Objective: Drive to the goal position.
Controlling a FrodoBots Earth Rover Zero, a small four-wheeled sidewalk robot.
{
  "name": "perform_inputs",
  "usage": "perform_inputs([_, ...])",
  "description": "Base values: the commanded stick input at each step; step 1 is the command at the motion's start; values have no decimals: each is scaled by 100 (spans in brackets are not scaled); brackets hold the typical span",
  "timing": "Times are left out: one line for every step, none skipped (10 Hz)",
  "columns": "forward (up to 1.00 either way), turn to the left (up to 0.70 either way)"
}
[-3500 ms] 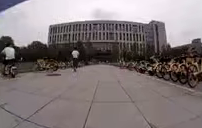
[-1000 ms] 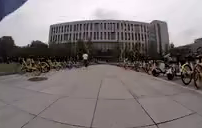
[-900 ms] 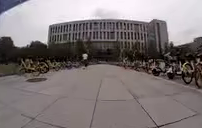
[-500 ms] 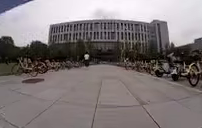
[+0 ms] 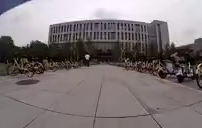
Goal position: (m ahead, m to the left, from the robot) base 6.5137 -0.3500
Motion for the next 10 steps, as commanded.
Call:
perform_inputs([60,1])
perform_inputs([60,1])
perform_inputs([60,1])
perform_inputs([60,1])
perform_inputs([60,1])
perform_inputs([60,1])
perform_inputs([60,1])
perform_inputs([60,1])
perform_inputs([60,1])
perform_inputs([60,1])
